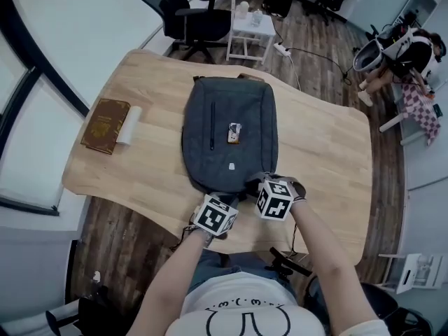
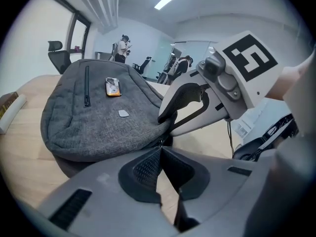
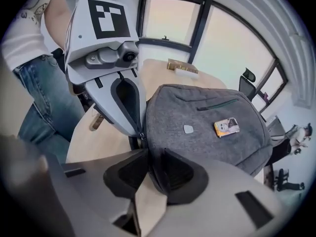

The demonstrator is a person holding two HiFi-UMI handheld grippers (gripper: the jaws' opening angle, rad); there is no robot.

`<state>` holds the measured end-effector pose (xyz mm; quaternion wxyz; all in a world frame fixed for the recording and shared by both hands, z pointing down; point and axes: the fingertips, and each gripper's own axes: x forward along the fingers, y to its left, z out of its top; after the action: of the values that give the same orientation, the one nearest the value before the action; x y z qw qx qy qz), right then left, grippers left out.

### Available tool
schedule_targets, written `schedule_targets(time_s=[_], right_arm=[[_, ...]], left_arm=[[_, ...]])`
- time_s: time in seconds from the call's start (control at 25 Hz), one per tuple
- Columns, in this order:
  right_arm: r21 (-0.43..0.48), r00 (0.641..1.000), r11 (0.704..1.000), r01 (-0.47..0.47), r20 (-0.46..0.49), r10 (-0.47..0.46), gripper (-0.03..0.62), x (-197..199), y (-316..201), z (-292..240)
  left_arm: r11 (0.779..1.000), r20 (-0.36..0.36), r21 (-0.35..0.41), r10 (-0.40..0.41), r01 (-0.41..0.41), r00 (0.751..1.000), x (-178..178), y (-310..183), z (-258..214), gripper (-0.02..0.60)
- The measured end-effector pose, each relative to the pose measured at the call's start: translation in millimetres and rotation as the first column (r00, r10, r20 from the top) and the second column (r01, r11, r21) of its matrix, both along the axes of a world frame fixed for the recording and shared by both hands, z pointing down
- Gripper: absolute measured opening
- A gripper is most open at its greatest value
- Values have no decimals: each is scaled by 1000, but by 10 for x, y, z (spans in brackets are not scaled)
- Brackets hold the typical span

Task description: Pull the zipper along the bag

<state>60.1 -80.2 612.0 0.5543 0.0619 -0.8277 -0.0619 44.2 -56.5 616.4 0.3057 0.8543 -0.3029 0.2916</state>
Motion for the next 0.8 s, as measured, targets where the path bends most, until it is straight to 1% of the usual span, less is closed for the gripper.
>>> schedule_targets(time_s=[0.12,0.2,0.36,0.56,0.72,0.8], right_arm=[[-6,1000,1000,-17,4,17,137,113,-16,18],[10,1000,1000,-11,0,11,132,145,-17,19],[25,1000,1000,-9,-8,9,129,206,-18,6],[14,1000,1000,7,-10,-7,127,245,20,-5],[5,999,999,37,-11,-37,126,282,64,-2],[7,999,999,43,-13,-43,124,301,69,-3]], left_arm=[[1000,-3,1,28,-28,1000,82,15,6,18],[999,5,7,44,-44,999,86,23,-5,18],[997,23,21,76,-76,997,-12,57,-73,18],[994,-7,20,112,-111,994,-154,121,-200,18],[981,33,30,188,-189,982,-242,152,-207,18],[976,46,29,215,-216,976,-280,160,-189,18]])
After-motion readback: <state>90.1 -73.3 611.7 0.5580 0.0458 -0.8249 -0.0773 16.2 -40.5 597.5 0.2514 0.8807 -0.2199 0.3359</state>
